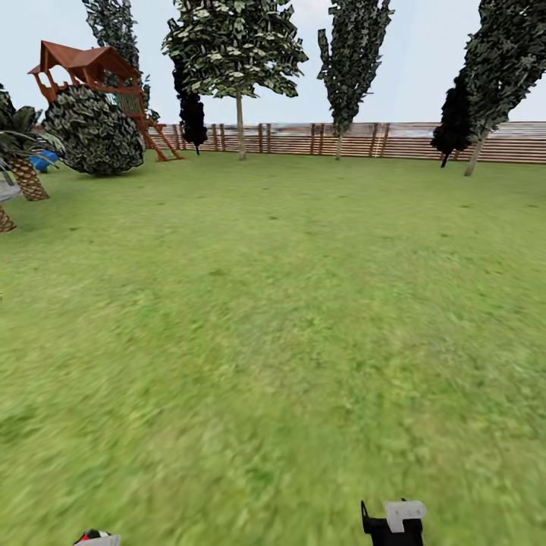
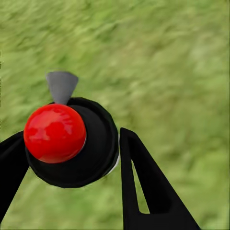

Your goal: In the garden, pick up the pesticide atomizer on the floor and spray pesticide onto both trees until each tree trunk is fully covered.

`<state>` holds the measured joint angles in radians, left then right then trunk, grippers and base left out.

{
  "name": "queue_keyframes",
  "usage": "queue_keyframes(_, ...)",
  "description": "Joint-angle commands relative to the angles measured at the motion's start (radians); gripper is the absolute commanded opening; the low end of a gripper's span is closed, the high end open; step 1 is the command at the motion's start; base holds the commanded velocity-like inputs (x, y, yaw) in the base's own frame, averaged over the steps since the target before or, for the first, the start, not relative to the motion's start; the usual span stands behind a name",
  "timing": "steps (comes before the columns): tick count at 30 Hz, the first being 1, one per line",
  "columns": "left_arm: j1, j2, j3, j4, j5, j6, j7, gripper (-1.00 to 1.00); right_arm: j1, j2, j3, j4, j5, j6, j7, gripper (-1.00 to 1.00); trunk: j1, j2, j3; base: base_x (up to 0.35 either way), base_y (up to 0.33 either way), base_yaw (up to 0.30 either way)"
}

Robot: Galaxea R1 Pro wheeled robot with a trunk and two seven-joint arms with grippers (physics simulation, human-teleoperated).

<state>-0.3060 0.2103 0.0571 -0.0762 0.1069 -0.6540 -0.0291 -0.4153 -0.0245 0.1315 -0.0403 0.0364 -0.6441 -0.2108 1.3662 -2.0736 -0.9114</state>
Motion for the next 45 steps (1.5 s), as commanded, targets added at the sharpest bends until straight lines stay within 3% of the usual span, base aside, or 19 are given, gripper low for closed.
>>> queue_keyframes(1, -0.001, 0.000, 0.006, 0.001, 0.002, -0.003, -0.003, -1.00, 0.000, 0.000, 0.008, 0.000, 0.004, 0.000, -0.010, 1.00, 0.000, 0.000, 0.000, 0.340, 0.000, 0.181)
queue_keyframes(11, -0.001, 0.000, 0.009, 0.001, 0.003, -0.003, 0.000, -1.00, 0.000, 0.001, 0.009, 0.000, 0.004, 0.001, -0.010, 1.00, 0.000, 0.000, 0.007, 0.340, 0.000, 0.228)
queue_keyframes(15, -0.001, 0.000, 0.011, 0.001, 0.004, -0.003, 0.004, -1.00, 0.000, 0.025, 0.008, 0.000, 0.004, 0.001, -0.014, 1.00, 0.000, 0.000, 0.008, 0.340, 0.000, 0.277)
queue_keyframes(24, -0.001, 0.000, 0.009, 0.001, 0.008, -0.003, 0.038, -1.00, 0.000, 0.026, 0.008, 0.000, 0.004, 0.001, -0.015, 1.00, 0.000, 0.000, 0.008, 0.340, 0.000, 0.268)
queue_keyframes(45, -0.001, 0.000, 0.007, 0.001, 0.008, -0.003, 0.038, -1.00, 0.000, 0.026, 0.008, 0.001, 0.004, 0.003, -0.014, 1.00, 0.000, 0.000, 0.008, 0.340, 0.000, 0.001)
